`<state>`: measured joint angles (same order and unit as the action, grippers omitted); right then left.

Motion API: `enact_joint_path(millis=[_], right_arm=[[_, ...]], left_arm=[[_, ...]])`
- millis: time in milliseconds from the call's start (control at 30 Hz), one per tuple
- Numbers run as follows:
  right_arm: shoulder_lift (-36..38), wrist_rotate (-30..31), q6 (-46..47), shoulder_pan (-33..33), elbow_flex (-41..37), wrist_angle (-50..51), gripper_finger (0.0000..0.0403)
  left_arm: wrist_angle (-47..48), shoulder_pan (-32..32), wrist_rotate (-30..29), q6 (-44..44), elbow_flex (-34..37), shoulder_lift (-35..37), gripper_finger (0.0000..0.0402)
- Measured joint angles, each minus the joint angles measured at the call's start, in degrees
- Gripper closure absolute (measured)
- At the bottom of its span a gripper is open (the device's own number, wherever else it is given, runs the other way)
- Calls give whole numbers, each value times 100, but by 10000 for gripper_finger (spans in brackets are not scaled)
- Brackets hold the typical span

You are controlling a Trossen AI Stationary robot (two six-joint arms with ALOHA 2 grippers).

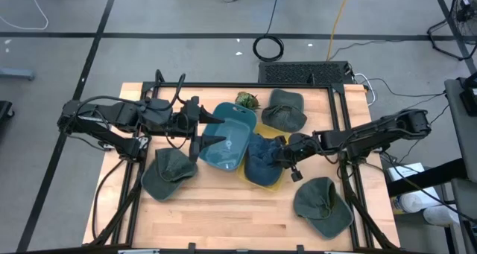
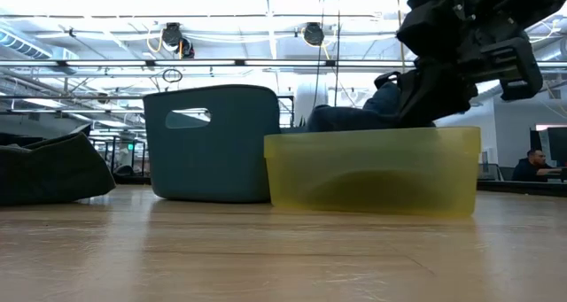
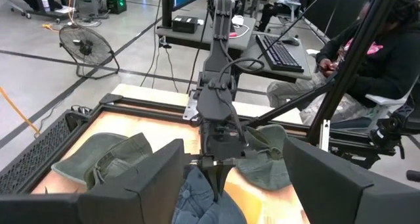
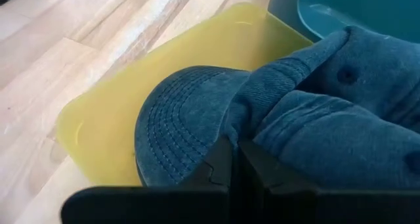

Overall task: Pick & Place hat
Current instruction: Put the blue cap into the yellow bin

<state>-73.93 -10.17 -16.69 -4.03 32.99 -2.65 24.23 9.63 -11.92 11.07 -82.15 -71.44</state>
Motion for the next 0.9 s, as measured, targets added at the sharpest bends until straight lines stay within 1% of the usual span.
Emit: enact_joint_path(millis=[167, 333, 433, 567, 900], right_arm=[[-203, -5, 0, 2, 7, 2, 403], [-234, -10, 0, 0, 4, 23, 402], [-236, 130, 181, -4, 0, 48, 390], [-209, 242, 402, -7, 0, 58, 351], [278, 250, 306, -15, -24, 423, 207]], left_arm=[[2, 13, 2, 77, 0, 0, 133], [2, 13, 13, 125, 0, 0, 133], [2, 13, 126, 147, 0, 0, 133], [27, 13, 164, 147, 0, 0, 133], [103, 9, 162, 140, 0, -2, 133]])
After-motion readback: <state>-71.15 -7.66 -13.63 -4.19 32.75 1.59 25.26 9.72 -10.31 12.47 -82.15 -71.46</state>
